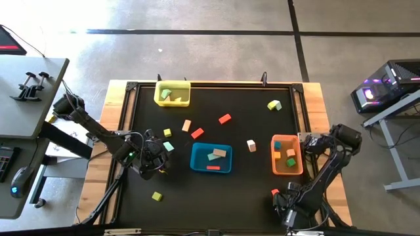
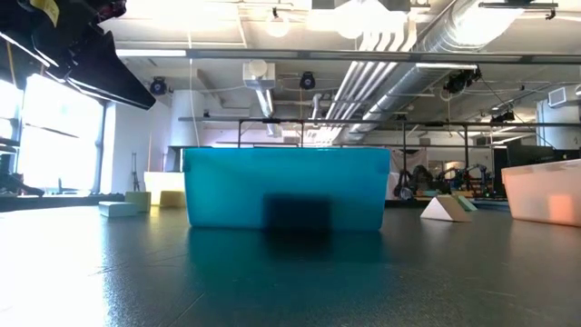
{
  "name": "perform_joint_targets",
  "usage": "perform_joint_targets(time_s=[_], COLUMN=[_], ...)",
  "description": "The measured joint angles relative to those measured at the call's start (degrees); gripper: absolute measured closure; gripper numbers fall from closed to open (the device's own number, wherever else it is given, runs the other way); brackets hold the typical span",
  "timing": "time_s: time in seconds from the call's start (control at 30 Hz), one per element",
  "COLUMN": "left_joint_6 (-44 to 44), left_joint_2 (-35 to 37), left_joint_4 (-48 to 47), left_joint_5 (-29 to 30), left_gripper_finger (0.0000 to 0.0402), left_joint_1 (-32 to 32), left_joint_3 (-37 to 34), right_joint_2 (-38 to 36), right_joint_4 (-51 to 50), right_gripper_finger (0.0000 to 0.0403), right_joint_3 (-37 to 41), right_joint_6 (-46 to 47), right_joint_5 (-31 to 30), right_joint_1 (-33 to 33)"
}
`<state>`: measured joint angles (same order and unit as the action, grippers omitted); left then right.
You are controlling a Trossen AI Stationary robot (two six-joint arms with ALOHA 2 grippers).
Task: Sort blocks by size
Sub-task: Put the light blue rectangular block into the blue bin
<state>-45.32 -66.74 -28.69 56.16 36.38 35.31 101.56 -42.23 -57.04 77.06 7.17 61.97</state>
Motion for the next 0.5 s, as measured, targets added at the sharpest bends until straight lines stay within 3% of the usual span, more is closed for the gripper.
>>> perform_joint_targets(time_s=[0.2, 0.43, 0.5], left_joint_6=[0.0, 0.0, 0.0], left_joint_2=[0.0, 0.0, 0.0], left_joint_4=[0.0, 0.1, 0.0], left_joint_5=[0.0, 0.0, 0.0], left_gripper_finger=[0.0188, 0.0188, 0.0188], left_joint_1=[0.0, 0.0, 0.0], left_joint_3=[0.0, 0.0, 0.0], right_joint_2=[0.4, 0.3, -0.5], right_joint_4=[-0.8, -4.2, -4.9], right_gripper_finger=[0.0167, 0.0273, 0.0277], right_joint_3=[0.0, -3.5, -5.1], right_joint_6=[0.0, -0.2, -0.1], right_joint_5=[-0.1, -0.4, -0.4], right_joint_1=[0.0, 0.1, 0.1])
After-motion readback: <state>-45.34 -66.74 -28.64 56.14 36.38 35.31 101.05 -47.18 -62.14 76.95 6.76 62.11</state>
